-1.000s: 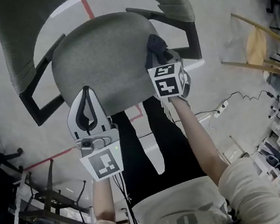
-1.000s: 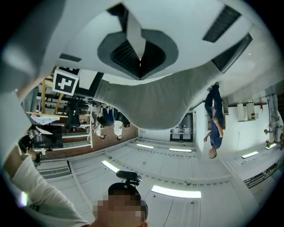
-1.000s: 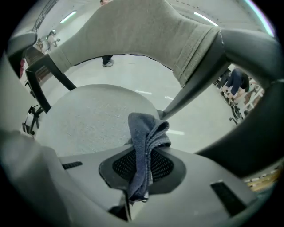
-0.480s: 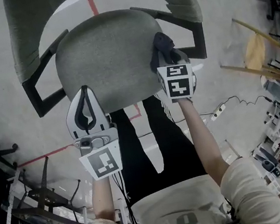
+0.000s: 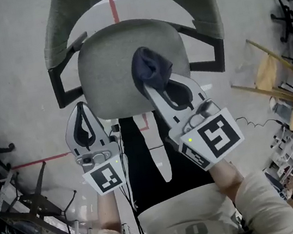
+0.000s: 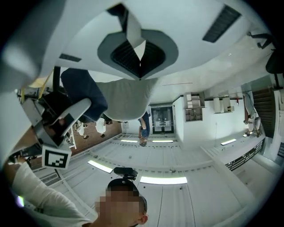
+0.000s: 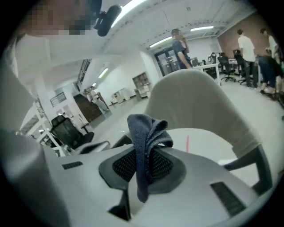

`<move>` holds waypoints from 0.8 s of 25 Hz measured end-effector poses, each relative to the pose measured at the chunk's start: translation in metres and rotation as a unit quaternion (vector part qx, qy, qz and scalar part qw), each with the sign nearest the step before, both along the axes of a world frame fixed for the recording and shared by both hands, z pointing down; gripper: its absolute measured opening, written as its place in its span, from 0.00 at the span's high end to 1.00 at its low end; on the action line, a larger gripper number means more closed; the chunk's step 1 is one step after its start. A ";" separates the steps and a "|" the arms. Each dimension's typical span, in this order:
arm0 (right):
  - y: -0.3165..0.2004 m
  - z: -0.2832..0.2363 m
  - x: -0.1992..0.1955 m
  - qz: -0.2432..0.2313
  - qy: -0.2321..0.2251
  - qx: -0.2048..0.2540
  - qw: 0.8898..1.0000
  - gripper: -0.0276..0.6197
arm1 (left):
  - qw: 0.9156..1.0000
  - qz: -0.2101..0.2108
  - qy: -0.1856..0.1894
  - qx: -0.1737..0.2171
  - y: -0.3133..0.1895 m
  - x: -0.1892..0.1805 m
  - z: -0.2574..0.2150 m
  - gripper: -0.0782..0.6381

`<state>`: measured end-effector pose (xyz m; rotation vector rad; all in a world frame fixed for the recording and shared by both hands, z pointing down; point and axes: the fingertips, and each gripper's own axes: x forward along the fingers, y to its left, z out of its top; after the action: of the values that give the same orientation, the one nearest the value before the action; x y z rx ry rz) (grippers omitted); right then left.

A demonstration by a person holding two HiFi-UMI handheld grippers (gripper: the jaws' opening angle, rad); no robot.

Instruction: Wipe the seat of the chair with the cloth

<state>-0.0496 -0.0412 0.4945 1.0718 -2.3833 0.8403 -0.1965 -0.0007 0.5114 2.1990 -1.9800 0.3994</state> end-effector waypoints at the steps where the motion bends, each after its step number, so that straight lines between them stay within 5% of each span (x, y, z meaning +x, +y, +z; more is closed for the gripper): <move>1: 0.010 -0.006 -0.020 -0.017 -0.024 -0.007 1.000 0.87 | 1.000 -0.006 -0.001 0.000 0.004 -0.007 0.000 0.88; 7: 0.089 0.039 -0.120 -0.106 -0.104 -0.125 0.981 0.87 | 0.999 -0.035 -0.023 -0.003 0.034 -0.047 0.001 0.88; 20: 0.144 0.222 -0.174 -0.095 -0.017 -0.280 0.955 0.87 | 0.996 -0.072 -0.044 -0.004 0.059 -0.093 0.007 0.88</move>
<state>-0.2234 0.1030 0.7165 0.5920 -2.0314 1.3552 -0.2891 0.0588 0.5182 2.0490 -2.1616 0.4909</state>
